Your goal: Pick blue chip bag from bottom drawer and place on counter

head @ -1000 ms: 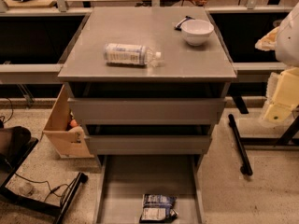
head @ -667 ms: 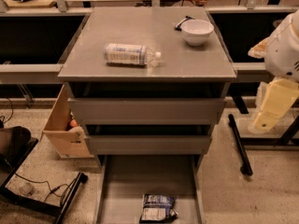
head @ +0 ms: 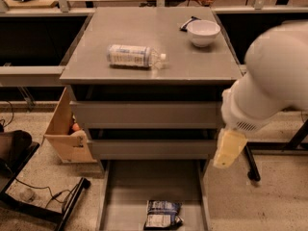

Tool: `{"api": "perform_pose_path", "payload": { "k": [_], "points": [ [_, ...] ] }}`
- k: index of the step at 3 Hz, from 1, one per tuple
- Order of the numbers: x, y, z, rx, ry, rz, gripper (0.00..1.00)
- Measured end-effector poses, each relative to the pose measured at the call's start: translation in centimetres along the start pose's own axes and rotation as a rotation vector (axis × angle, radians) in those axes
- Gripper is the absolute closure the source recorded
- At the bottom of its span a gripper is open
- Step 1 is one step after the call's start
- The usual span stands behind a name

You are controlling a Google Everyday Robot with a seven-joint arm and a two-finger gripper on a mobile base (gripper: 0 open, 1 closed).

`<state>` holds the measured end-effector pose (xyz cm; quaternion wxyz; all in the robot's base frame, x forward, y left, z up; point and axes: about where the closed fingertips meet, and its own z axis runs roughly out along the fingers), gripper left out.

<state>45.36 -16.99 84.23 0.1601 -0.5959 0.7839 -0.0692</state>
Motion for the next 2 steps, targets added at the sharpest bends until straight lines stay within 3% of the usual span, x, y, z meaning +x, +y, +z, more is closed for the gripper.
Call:
{"api": "perform_pose_path", "payload": {
  "k": [1, 2],
  "points": [
    [-0.3, 0.1, 10.0, 0.007, 0.049, -0.005, 0.00],
    [-0.2, -0.7, 19.1, -0.019, 0.052, -0.011, 0.00]
  ]
}}
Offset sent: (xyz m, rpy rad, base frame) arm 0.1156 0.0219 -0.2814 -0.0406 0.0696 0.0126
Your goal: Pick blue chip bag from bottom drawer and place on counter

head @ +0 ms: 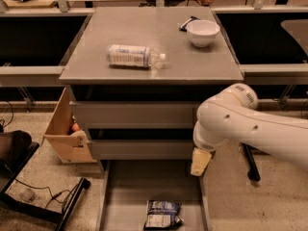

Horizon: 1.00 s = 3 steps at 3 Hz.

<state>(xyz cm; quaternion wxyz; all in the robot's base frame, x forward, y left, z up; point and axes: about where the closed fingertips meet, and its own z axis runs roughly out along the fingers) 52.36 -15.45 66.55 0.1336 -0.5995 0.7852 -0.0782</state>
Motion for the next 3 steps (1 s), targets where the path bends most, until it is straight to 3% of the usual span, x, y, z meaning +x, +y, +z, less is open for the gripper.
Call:
{"api": "perform_pose_path", "payload": {
  "k": [1, 2, 3],
  "points": [
    [0.0, 0.3, 8.0, -0.063, -0.055, 0.029, 0.00],
    [0.0, 0.3, 8.0, -0.063, -0.055, 0.029, 0.00],
    [0.5, 1.8, 12.8, -0.112, -0.048, 0.037, 0.00]
  ]
}}
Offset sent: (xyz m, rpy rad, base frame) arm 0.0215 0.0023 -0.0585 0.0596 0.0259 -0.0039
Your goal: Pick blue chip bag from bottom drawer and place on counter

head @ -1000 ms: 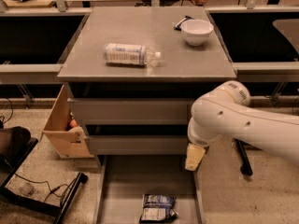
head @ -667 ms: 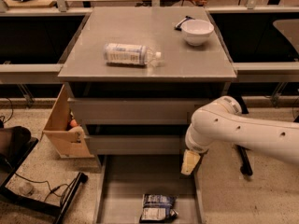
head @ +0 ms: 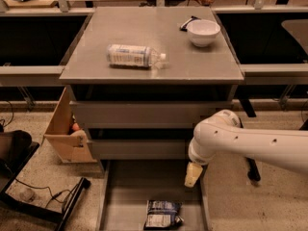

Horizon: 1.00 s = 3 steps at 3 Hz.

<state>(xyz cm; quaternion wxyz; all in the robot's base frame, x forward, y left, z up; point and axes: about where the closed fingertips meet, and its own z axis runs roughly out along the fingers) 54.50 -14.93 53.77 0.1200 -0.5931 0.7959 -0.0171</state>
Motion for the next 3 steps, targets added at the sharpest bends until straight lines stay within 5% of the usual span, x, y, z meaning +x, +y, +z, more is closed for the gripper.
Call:
{"api": "perform_pose_path", "payload": {
  "k": [1, 3],
  "points": [
    [3.0, 1.2, 8.3, -0.044, -0.002, 0.026, 0.00],
    [7.6, 1.8, 21.5, -0.111, -0.152, 0.126, 0.00]
  ]
}}
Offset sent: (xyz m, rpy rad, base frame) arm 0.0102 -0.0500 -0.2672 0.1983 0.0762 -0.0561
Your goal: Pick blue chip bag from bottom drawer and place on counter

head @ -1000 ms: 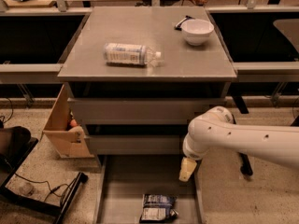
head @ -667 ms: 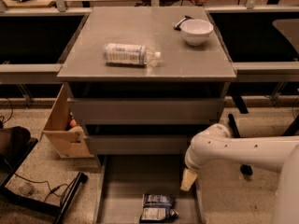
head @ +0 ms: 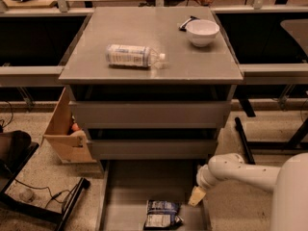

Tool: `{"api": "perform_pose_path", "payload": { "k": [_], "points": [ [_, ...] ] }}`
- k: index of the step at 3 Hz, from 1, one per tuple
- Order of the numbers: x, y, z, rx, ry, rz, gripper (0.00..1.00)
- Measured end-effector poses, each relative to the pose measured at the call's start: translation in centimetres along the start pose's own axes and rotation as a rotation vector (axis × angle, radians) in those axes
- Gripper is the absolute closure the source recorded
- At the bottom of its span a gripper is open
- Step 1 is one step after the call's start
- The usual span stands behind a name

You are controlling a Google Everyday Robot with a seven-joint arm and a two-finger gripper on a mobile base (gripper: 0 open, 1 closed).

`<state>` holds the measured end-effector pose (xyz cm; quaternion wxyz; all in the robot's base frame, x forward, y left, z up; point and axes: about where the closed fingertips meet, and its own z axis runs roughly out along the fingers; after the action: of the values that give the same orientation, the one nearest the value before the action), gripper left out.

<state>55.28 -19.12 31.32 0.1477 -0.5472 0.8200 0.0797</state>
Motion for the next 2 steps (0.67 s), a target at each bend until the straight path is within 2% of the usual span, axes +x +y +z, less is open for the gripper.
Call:
{"api": "perform_pose_path", "payload": {
  "k": [1, 2],
  "points": [
    [1.11, 0.15, 2.95, -0.021, -0.019, -0.001, 0.00],
    [0.89, 0.33, 3.22, -0.035, -0.018, -0.006, 0.00]
  ]
}}
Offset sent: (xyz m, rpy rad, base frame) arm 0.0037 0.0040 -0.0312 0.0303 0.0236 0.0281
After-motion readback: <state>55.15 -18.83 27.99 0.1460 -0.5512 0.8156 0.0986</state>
